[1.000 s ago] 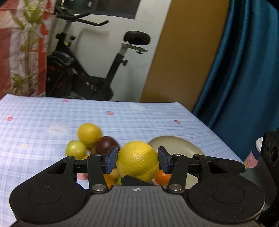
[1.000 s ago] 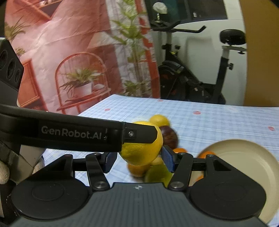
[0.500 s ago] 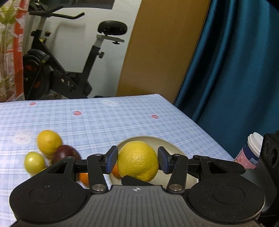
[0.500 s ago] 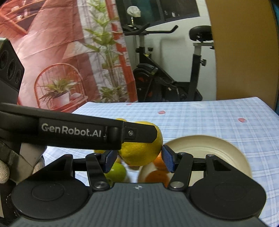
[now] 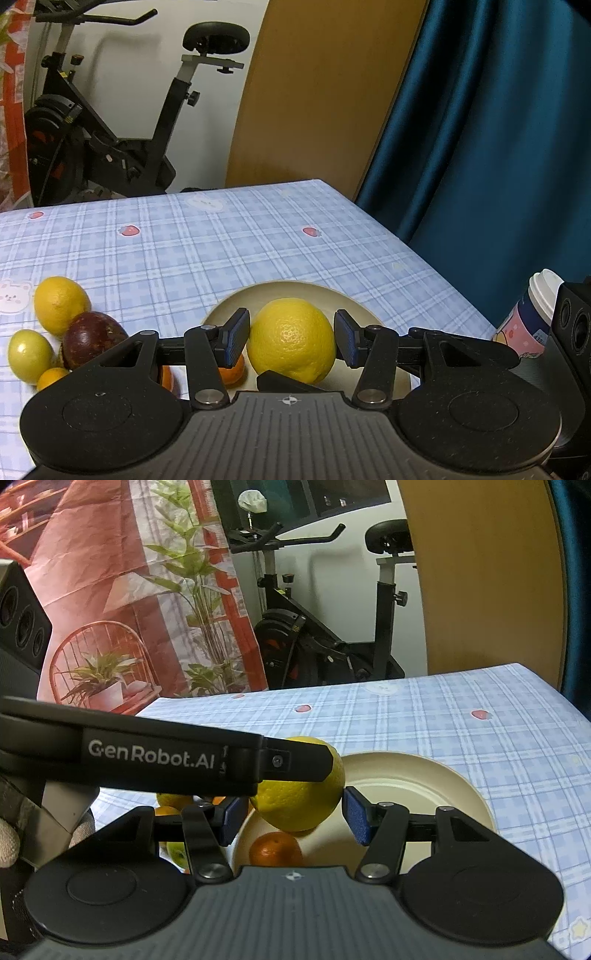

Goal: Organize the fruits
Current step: 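Grasp the grapefruit with the left gripper and carry it over the plate, then lower the grapefruit onto the plate and open the left gripper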

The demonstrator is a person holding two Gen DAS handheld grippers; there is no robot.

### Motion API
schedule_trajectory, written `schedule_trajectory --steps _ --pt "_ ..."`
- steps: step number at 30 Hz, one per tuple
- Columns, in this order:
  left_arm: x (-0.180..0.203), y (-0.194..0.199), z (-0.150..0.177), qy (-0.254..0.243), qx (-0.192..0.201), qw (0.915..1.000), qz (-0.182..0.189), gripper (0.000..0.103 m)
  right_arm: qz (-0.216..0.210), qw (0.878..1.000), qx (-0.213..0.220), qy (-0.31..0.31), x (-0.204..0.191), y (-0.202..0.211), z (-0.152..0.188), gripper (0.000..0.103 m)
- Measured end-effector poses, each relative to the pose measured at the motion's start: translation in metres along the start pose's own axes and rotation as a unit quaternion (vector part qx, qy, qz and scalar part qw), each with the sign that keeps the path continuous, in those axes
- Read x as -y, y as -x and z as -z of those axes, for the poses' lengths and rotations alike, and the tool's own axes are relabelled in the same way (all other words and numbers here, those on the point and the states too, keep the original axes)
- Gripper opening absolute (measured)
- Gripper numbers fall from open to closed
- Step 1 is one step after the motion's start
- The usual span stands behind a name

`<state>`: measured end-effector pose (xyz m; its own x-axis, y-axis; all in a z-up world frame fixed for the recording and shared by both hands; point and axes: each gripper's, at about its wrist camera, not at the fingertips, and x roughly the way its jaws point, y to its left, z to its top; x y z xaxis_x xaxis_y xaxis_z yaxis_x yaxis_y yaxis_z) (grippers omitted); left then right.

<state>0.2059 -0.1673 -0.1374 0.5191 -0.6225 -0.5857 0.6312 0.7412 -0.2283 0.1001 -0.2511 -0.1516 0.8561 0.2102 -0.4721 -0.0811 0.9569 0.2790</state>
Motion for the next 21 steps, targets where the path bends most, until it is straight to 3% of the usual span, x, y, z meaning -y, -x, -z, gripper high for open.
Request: schedule_trajectory --steps 21 --pt "-0.006 -0.017 0.001 0.008 -0.016 0.9998 -0.003 0.053 0.006 1.0 -0.018 -0.009 0.007 -0.015 0.004 0.059"
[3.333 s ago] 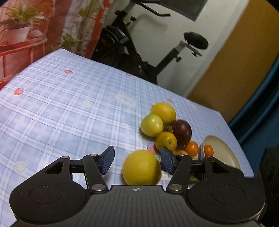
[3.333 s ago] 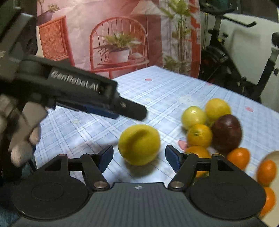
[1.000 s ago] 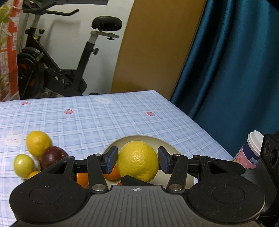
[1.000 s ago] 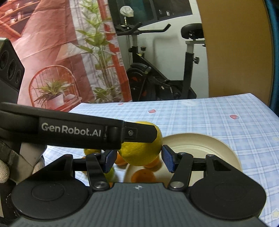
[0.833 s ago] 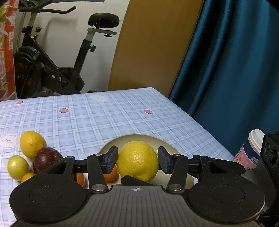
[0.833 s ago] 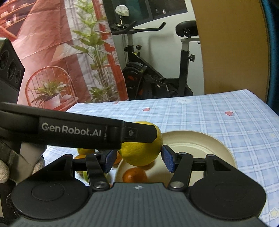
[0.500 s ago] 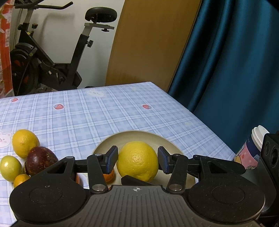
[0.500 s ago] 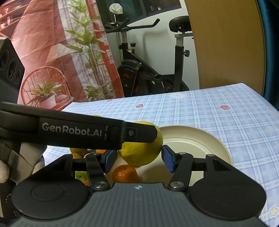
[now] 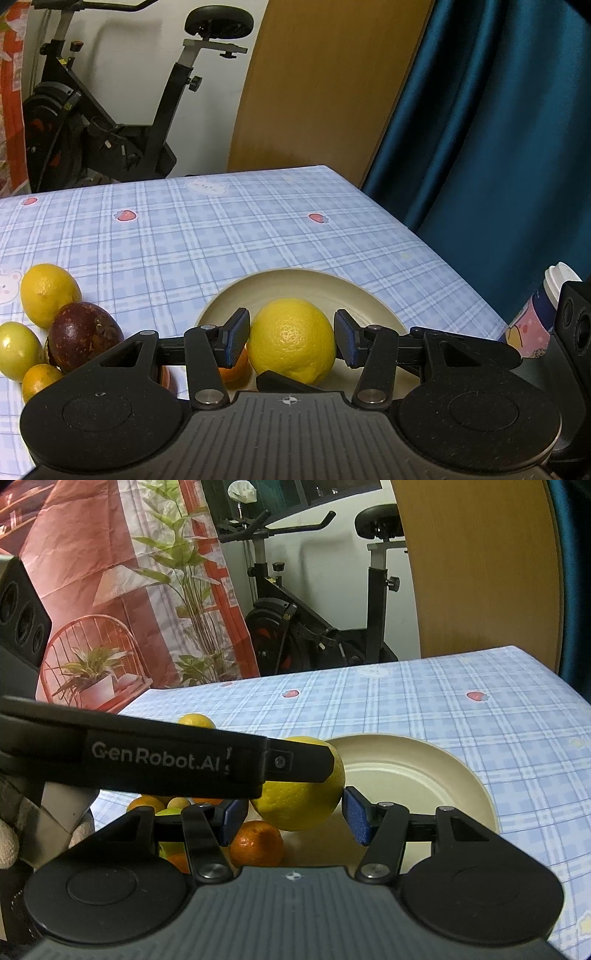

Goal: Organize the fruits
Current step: 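Lower the grapefruit onto the plate and open the left gripper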

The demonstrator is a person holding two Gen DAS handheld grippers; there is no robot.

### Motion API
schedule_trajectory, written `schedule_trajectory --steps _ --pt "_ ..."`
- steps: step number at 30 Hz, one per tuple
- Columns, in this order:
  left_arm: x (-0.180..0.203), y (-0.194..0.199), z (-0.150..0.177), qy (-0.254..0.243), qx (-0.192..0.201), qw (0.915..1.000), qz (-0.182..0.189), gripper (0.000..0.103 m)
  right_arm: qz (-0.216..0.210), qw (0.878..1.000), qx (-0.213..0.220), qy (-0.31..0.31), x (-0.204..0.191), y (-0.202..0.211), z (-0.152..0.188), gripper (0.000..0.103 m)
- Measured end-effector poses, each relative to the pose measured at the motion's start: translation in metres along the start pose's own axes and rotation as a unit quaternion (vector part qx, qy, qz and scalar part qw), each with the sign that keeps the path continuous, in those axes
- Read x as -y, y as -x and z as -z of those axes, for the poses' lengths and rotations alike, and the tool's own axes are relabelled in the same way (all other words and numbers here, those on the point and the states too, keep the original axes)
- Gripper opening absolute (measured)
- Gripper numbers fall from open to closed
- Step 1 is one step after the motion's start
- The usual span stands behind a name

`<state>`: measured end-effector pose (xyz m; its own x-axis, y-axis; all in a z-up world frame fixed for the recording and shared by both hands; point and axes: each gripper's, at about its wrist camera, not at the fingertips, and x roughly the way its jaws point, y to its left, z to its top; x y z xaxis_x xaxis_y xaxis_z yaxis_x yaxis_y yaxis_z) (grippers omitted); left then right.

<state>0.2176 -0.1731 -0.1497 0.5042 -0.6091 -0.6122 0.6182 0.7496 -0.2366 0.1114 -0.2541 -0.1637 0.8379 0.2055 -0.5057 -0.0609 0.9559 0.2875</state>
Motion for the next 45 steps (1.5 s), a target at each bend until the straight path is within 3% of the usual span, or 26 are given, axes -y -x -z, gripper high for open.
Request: schedule_trajectory --steps 24,37,45 --pt "-0.011 -0.03 -0.011 0.008 -0.001 0.9996 -0.028 0.052 0.025 1.0 -0.007 -0.004 0.016 -0.037 -0.018 0.055" --pt "-0.018 0.0 -0.011 0.015 0.026 0.9986 -0.044 0.053 0.037 0.999 -0.004 0.023 -0.002 -0.028 -0.022 0.056" --pt "-0.027 0.033 -0.004 0.014 0.04 0.9963 -0.075 0.053 0.034 0.999 0.007 0.027 -0.018 -0.014 -0.02 0.056"
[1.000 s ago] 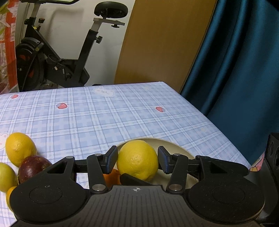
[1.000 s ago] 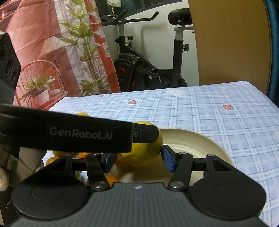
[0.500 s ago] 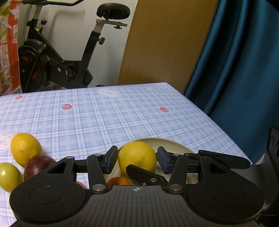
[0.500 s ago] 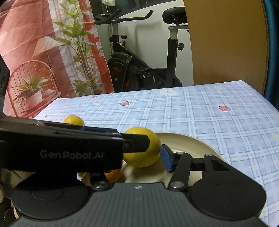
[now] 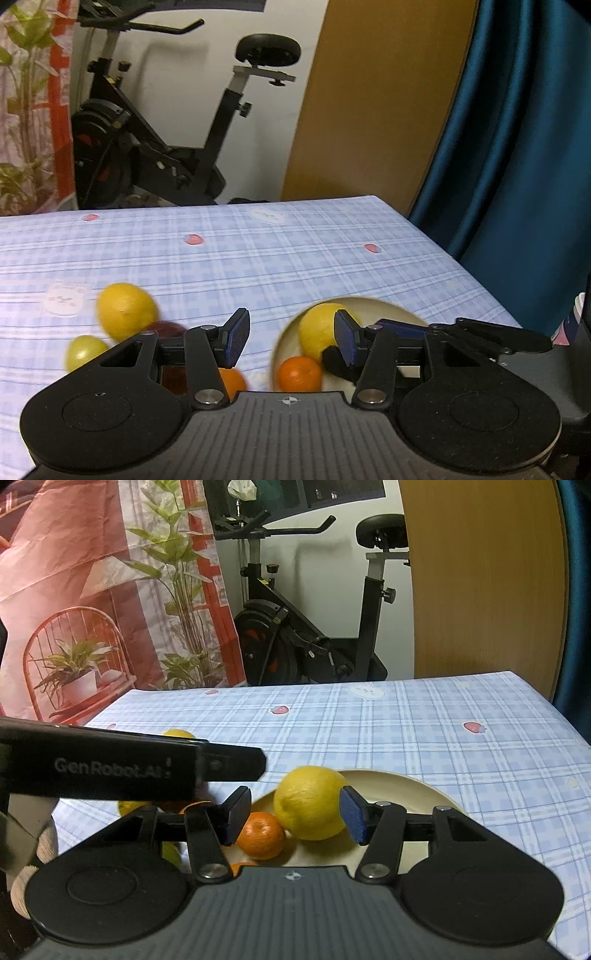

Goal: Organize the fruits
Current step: 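Lower the grapefruit onto the plate and open the left gripper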

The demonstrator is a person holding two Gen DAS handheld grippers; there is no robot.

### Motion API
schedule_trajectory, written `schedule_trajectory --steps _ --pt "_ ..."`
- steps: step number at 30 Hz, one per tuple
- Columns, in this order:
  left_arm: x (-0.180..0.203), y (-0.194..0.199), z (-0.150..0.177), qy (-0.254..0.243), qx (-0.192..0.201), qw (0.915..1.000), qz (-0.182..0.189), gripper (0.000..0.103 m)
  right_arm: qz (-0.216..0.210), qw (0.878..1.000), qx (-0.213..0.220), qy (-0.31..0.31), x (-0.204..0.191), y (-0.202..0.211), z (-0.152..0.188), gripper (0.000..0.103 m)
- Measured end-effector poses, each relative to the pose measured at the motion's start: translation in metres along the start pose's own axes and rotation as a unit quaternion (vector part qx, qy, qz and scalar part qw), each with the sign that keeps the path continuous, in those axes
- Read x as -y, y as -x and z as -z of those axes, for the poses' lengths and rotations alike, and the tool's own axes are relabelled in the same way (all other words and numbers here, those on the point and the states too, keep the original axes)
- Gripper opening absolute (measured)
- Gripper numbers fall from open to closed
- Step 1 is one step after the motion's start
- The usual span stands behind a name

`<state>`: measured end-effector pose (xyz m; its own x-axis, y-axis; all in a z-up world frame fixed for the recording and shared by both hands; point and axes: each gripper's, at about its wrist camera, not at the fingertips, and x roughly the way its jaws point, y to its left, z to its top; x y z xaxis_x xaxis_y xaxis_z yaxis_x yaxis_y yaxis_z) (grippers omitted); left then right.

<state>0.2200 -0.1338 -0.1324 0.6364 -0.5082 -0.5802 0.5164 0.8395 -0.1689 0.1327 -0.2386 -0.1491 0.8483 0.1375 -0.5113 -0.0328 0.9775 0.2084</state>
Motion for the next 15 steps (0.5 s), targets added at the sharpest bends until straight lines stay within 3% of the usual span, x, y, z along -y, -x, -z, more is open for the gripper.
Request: schedule_trajectory --steps 15 --pt "-0.03 0.076 0.021 0.003 0.043 0.9974 -0.058 0.053 -0.02 1.0 0.011 0.006 -0.042 0.025 0.013 0.058"
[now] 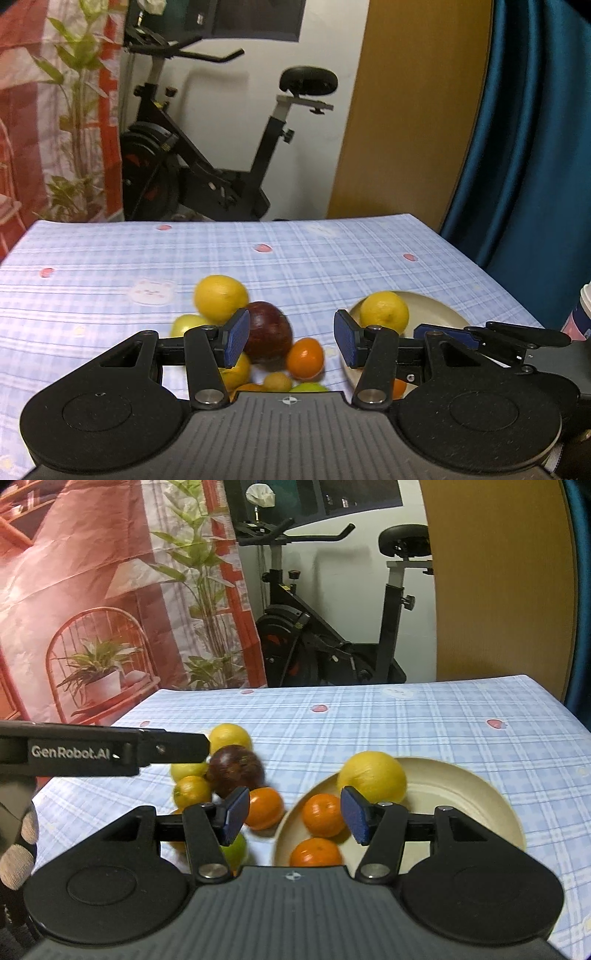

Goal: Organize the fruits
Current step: 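Lower the grapefruit onto the plate and open the left gripper, then move the right gripper back toward the fruit pile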

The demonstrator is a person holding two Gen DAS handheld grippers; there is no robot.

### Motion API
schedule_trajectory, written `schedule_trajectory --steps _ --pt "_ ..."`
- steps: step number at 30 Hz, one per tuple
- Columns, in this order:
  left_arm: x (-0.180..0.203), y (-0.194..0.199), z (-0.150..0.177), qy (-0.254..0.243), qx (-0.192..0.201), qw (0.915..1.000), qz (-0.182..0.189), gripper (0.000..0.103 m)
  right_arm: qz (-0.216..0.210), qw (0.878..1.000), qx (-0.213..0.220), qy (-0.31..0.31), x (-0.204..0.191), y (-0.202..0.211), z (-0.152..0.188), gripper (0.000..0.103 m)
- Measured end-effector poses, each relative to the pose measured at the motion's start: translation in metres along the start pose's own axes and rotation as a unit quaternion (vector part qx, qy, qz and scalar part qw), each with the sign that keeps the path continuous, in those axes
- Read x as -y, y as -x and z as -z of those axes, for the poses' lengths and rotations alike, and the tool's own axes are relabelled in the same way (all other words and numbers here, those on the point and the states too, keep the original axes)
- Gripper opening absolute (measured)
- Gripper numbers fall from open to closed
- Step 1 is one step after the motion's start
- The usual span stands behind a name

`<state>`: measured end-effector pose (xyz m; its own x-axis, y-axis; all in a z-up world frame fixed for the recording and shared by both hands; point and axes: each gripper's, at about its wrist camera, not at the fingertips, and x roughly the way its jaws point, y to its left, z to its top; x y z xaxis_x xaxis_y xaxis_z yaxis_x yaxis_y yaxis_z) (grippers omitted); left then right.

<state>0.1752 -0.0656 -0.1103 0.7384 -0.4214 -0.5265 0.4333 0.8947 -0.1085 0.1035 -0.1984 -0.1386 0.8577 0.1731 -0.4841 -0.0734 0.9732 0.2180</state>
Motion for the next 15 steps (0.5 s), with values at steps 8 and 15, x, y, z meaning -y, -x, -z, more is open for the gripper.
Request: schedule_trajectory --steps 8,15 --pt "-0.014 0.032 0.009 0.012 0.025 0.9993 -0.027 0.053 -0.001 1.0 0.011 0.002 -0.019 0.013 0.005 0.063" --pt "-0.018 0.047 0.021 0.014 0.032 0.9987 -0.038 0.054 0.008 1.0 0.005 0.003 -0.025 0.018 0.012 0.063"
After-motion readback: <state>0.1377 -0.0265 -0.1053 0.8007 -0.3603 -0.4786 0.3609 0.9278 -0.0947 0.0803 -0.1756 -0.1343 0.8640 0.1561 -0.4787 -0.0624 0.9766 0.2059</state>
